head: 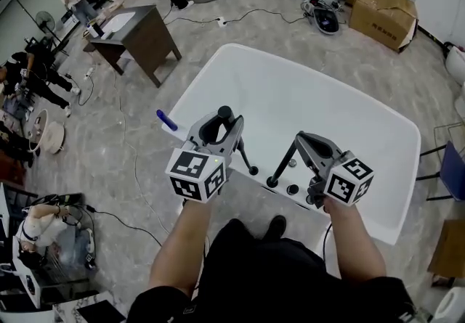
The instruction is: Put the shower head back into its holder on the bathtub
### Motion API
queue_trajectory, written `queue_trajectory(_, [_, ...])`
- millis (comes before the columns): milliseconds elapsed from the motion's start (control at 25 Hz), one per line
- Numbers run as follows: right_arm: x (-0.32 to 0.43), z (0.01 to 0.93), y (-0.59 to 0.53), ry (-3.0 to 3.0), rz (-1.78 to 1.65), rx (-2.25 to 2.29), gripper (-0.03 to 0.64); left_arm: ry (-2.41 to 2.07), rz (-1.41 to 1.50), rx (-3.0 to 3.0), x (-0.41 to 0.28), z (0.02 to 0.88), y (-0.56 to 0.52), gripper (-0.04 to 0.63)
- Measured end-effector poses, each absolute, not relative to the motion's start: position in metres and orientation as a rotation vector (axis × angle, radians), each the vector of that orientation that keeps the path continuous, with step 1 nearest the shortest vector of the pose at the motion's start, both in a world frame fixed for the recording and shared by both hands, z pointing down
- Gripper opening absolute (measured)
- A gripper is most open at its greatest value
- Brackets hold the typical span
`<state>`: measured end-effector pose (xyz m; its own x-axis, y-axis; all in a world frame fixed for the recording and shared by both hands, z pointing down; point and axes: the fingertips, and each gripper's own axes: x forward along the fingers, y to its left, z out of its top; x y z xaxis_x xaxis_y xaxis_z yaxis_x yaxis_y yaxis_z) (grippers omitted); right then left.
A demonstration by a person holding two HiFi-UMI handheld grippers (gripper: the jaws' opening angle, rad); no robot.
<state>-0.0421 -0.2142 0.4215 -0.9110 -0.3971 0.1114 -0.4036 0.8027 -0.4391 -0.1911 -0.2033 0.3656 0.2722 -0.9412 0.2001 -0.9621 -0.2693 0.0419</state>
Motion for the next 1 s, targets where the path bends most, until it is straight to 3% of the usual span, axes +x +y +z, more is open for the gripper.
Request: queue_trajectory(1000, [-0.055,0.466,-0.22,-2.839,0.815,0.683,0.015,-1.521,0.48,2.273,-0.172,0.517,-0.21,0.152])
